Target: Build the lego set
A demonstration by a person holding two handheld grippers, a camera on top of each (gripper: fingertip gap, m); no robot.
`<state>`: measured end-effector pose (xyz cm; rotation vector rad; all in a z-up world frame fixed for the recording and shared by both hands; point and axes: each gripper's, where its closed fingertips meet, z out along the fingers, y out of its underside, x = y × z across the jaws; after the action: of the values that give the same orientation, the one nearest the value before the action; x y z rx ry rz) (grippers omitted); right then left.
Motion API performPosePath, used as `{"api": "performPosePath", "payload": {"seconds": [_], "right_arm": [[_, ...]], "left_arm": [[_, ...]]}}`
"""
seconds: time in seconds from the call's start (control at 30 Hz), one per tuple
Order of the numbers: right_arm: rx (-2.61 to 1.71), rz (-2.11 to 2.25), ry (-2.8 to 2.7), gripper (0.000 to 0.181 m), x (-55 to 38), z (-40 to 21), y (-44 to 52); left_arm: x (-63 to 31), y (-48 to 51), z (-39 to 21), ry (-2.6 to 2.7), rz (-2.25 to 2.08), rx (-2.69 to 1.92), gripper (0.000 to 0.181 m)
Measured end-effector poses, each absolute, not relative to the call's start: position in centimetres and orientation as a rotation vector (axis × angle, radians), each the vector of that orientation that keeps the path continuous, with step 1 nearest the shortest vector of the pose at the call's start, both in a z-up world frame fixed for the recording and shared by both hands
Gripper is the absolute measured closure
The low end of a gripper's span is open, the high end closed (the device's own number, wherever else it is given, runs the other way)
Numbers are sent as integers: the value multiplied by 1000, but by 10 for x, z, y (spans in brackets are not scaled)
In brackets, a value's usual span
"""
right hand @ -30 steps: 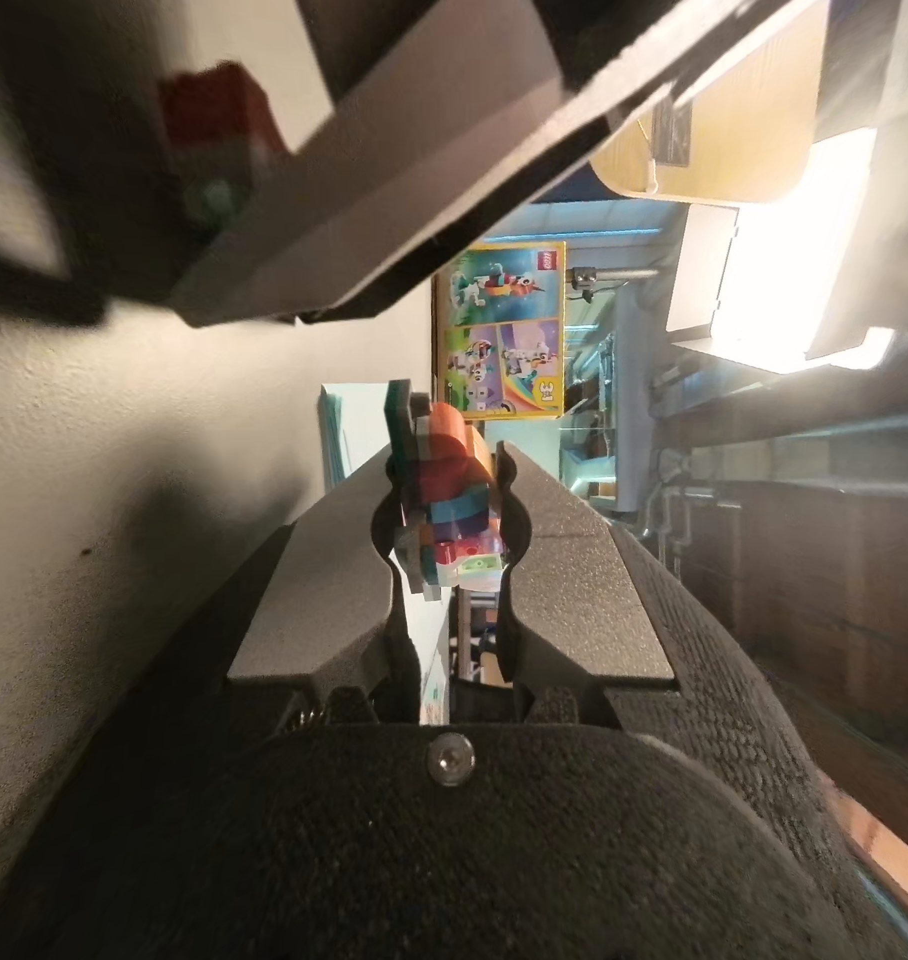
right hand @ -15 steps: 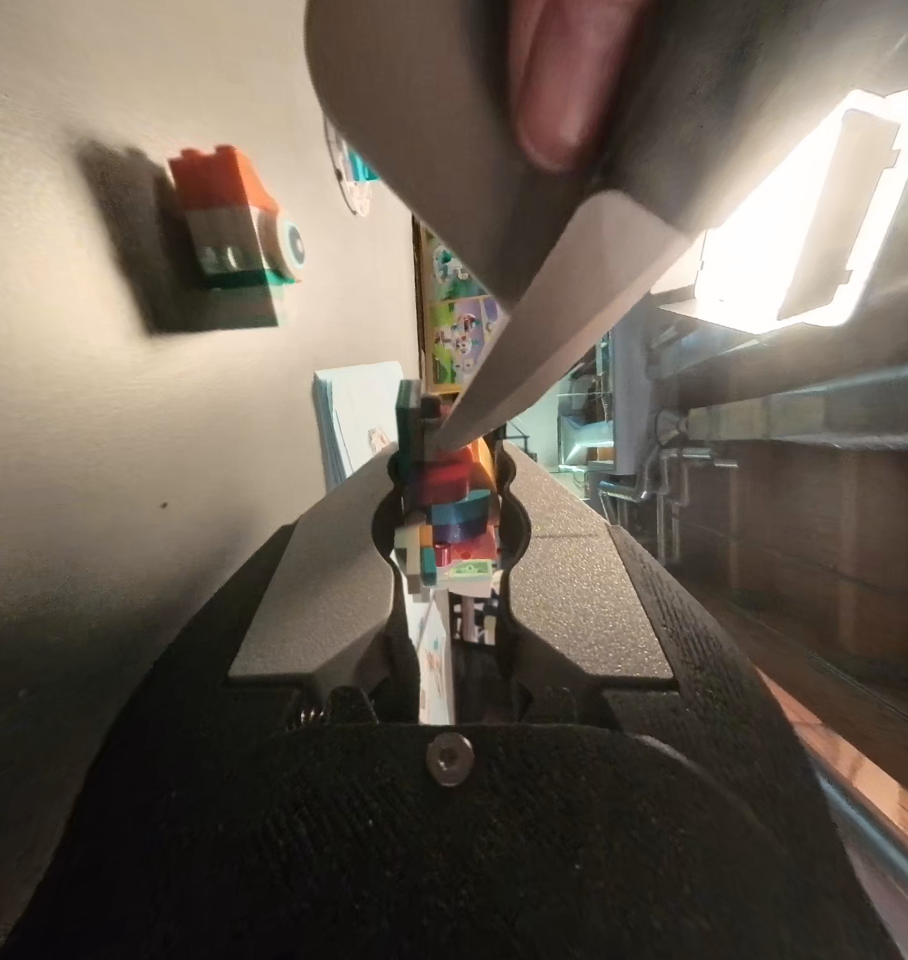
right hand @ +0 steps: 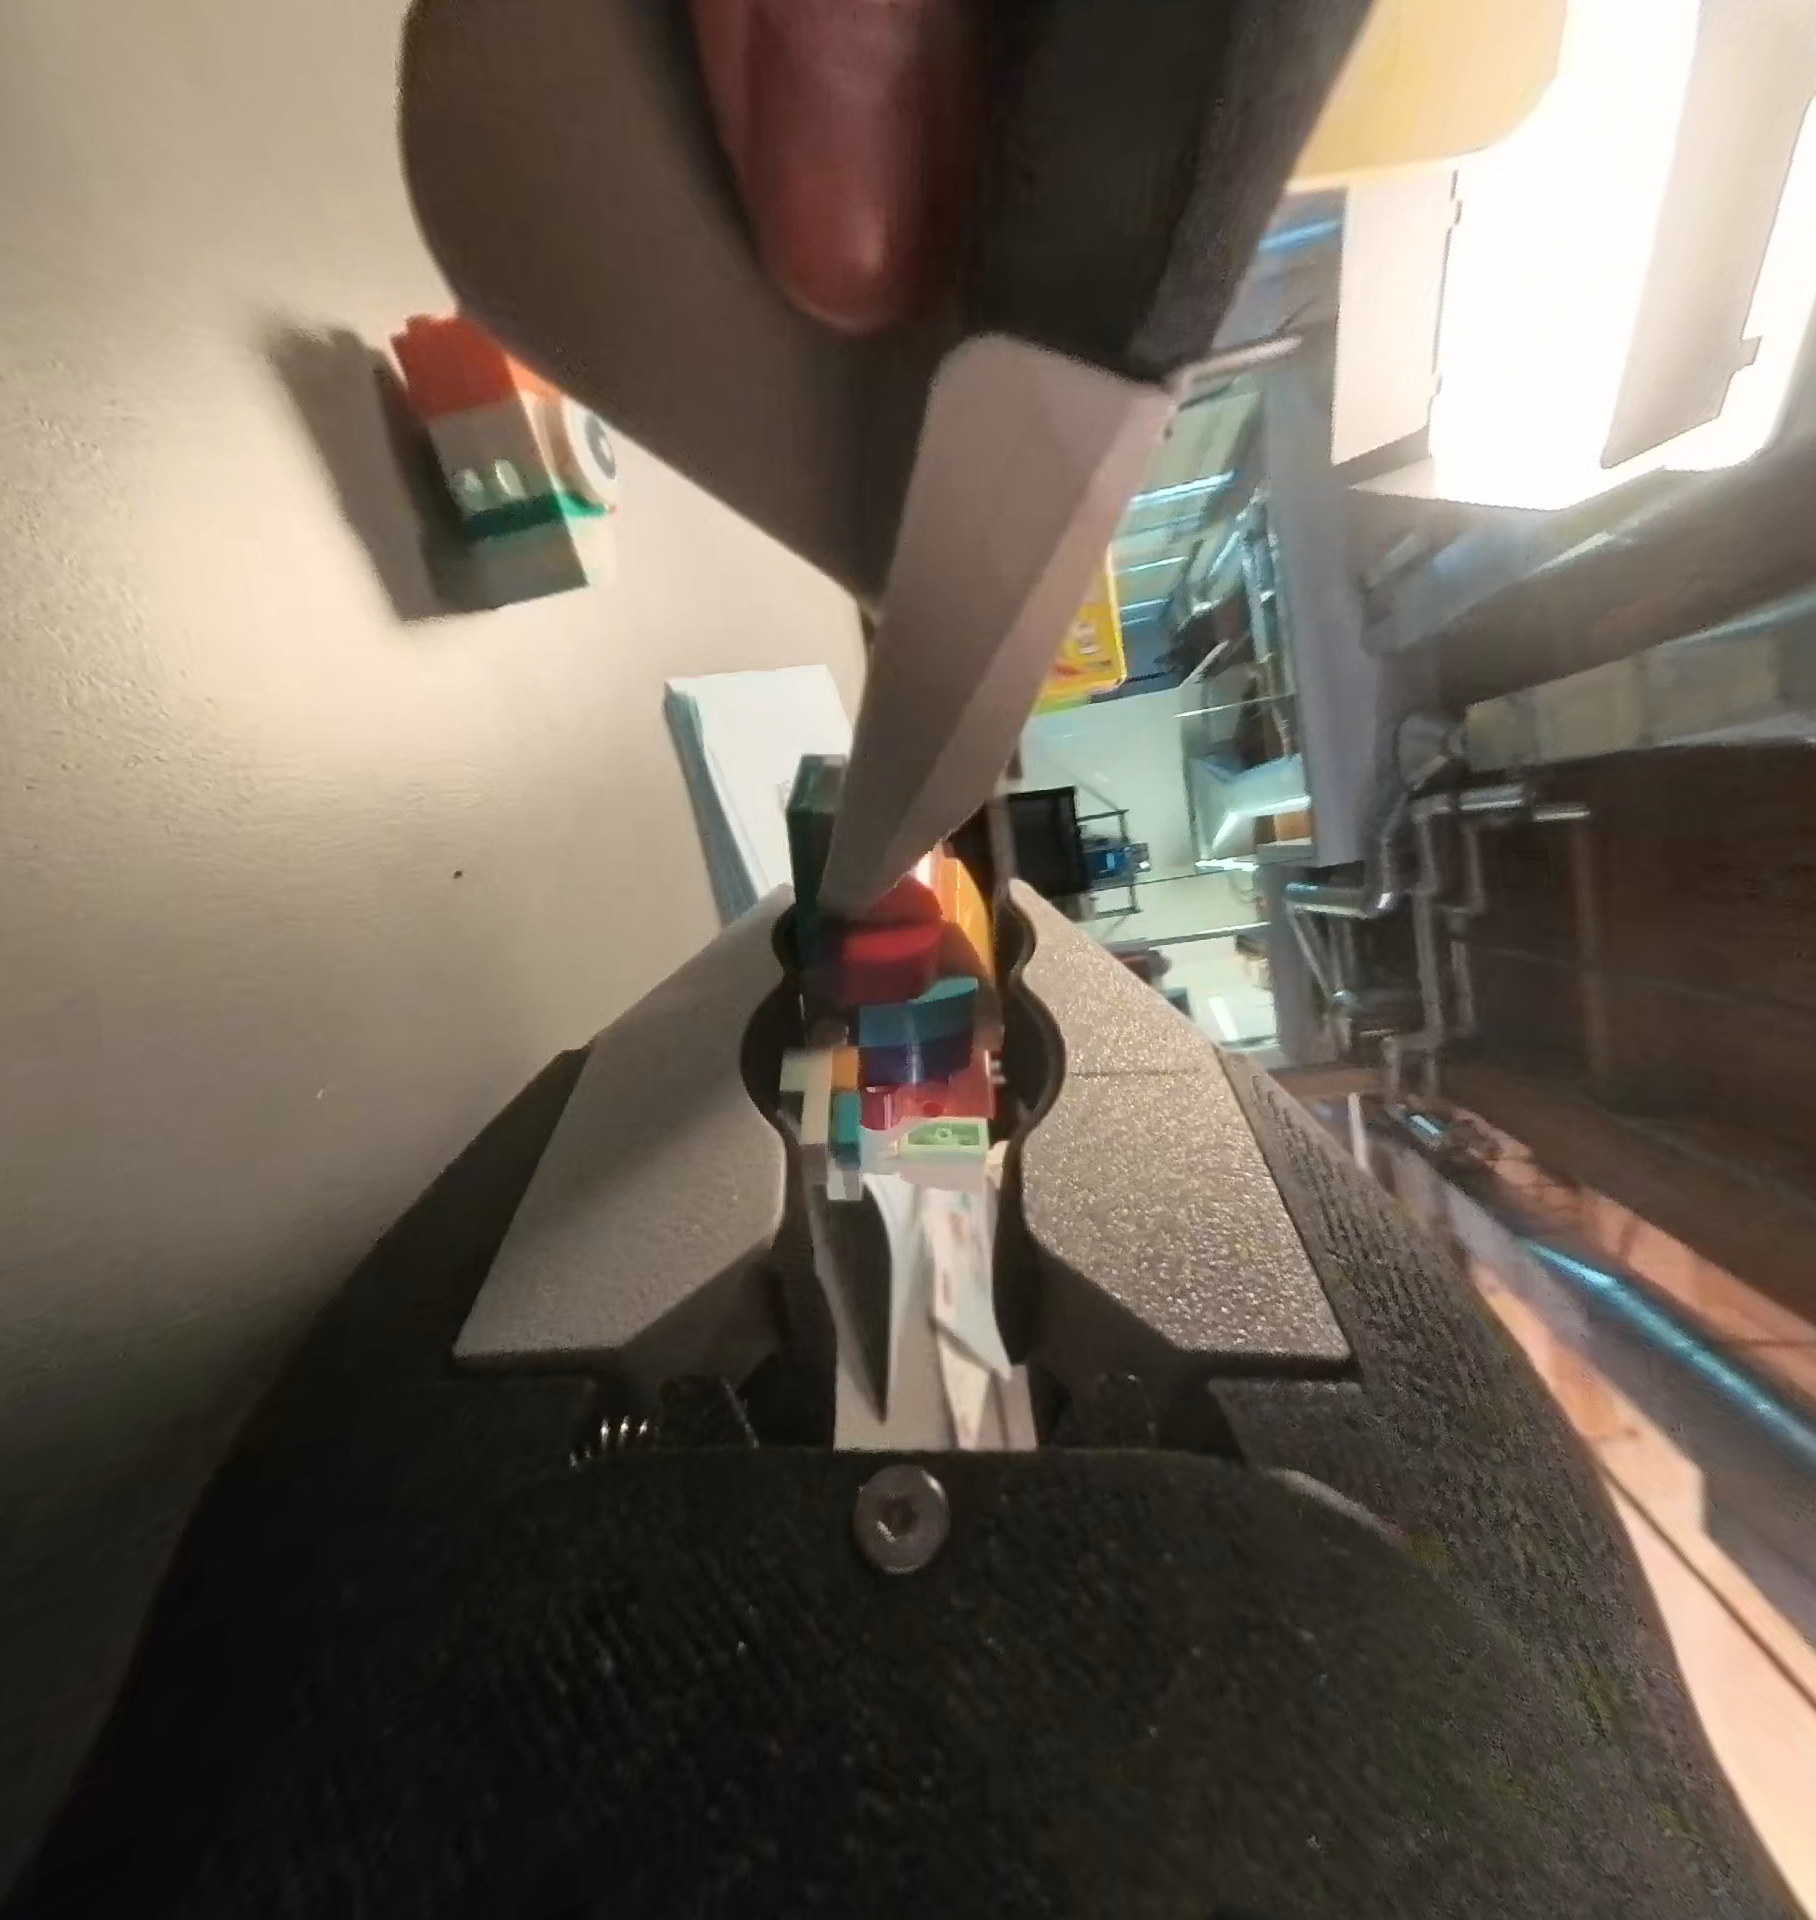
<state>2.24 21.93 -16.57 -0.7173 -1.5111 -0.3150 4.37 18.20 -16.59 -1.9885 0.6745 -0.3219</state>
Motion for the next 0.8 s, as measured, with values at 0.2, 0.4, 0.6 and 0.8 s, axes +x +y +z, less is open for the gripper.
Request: {"api": "performPosePath", "payload": {"seconds": [0.2, 0.4, 0.6, 0.8], "right_arm": [[-816, -257, -1566, 146, 20, -179, 223], [-816, -262, -1574, 145, 18, -180, 222], [-821, -264, -1560, 137, 18, -178, 225], [-747, -220, -1506, 119, 16, -162, 217]], "left_arm": [[42, 184, -172, 677, -317, -1989, 167], [39, 183, -173, 667, -321, -1990, 167], [39, 184, -175, 663, -311, -1989, 167], [34, 184, -169, 637, -292, -1963, 167]]}}
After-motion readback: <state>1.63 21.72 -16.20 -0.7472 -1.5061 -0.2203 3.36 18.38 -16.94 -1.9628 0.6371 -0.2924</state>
